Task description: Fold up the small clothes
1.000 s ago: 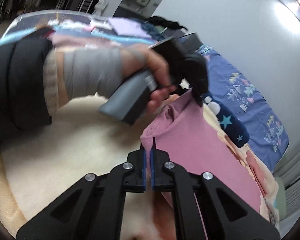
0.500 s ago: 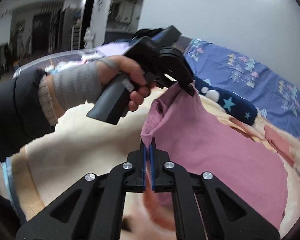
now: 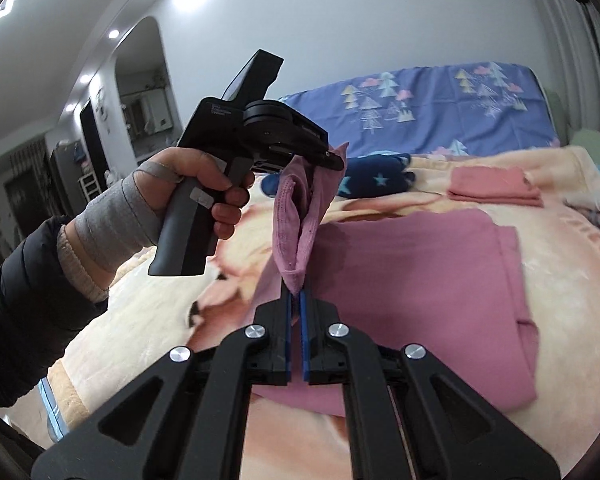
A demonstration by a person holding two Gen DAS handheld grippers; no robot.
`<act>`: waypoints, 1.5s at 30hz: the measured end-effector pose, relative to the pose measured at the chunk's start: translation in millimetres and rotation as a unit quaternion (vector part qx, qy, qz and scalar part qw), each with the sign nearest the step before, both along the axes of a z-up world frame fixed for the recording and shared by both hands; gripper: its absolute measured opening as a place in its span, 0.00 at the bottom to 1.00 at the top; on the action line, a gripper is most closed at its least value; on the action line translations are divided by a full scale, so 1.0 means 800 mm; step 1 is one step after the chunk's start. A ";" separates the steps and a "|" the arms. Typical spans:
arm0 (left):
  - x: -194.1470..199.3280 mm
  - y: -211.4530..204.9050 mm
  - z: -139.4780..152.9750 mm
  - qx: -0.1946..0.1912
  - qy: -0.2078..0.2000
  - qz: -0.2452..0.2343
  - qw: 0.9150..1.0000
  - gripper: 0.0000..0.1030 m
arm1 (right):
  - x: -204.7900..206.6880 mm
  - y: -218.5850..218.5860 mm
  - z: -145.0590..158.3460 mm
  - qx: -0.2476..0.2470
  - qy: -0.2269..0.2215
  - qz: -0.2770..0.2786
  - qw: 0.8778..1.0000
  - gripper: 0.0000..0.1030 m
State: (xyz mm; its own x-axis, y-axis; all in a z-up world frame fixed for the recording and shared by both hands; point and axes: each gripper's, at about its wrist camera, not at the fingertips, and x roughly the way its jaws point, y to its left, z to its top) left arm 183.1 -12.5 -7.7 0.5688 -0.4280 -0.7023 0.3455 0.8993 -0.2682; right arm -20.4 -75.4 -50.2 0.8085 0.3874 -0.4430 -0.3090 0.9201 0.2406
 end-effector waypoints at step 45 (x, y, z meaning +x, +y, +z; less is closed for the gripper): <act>-0.094 -0.161 -0.009 0.135 -0.102 -0.123 0.978 0.76 | -0.010 -0.169 -0.060 0.169 0.105 -0.073 0.977 0.03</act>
State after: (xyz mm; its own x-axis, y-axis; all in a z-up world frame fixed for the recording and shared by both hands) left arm 107.7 -141.3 -15.1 0.6117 -0.3838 -0.6917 0.5817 0.8108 0.0645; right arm -28.7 -210.8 -98.5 0.7716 0.4270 -0.4715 -0.0909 0.8076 0.5826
